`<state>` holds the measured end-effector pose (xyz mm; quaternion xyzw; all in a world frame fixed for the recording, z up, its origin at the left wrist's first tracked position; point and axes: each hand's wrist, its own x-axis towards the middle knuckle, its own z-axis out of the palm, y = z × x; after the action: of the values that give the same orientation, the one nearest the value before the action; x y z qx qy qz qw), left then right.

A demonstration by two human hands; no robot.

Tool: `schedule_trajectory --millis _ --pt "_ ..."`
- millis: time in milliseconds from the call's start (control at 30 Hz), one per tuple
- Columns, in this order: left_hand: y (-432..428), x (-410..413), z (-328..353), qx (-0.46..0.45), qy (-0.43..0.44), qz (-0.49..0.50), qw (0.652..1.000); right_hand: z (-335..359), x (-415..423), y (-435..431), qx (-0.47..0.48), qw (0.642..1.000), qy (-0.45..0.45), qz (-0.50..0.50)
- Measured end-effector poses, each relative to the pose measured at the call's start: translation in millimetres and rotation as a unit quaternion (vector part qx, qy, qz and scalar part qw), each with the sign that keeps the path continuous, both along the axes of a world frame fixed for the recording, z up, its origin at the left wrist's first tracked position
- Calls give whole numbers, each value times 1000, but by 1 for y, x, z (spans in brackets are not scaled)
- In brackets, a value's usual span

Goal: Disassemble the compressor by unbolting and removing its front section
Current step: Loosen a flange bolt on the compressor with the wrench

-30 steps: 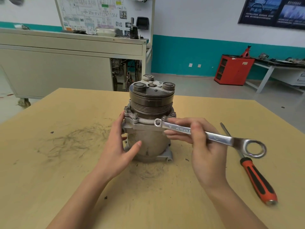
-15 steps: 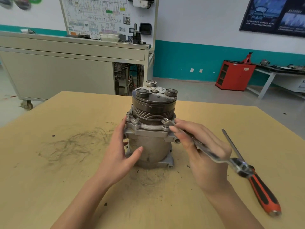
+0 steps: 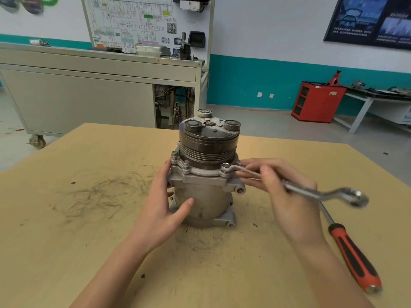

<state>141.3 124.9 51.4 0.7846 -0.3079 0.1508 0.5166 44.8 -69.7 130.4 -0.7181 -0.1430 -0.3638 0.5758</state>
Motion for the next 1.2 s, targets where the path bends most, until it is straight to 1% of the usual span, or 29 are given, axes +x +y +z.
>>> schedule_trajectory --millis 33,100,200,267,367,500,600,733,800,867,933,967,1033,1067,1133,1200 --pt "0 0 0 -1 0 -1 1000 4 5 -8 51 997 36 39" --pt "0 0 1 -2 -2 -2 1000 12 19 -27 112 984 110 89" --pt "-1 0 1 -3 1 -5 1000 20 42 -50 133 960 209 133" --pt "0 0 1 -4 3 -4 1000 21 56 -59 125 947 245 165" --pt "0 0 1 -4 4 -1 1000 20 72 -61 127 935 262 204" --pt "0 -1 3 0 9 -3 1000 17 84 -57 187 912 272 244" --pt "0 -1 2 -4 8 -2 1000 17 87 -56 212 910 265 239" --pt "1 -1 2 -1 9 1 1000 21 88 -51 211 914 262 224" --pt "1 -2 2 -1 7 2 1000 23 85 -49 231 918 242 214" --pt "0 -2 3 0 4 1 1000 26 79 -46 257 924 202 197" --pt "0 -2 3 3 2 0 1000 30 67 -42 257 943 139 159" --pt "0 -2 3 3 1 0 1000 31 59 -38 239 957 100 128" --pt "0 -2 5 4 4 -1 1000 31 43 -27 169 985 13 41" --pt "1 -2 5 5 6 -2 1000 29 35 -21 125 992 -30 2" --pt "0 -3 6 5 7 -3 1000 25 23 -10 36 993 -108 -38" --pt "0 -2 5 6 5 0 1000 18 16 -2 -47 984 -158 -62"
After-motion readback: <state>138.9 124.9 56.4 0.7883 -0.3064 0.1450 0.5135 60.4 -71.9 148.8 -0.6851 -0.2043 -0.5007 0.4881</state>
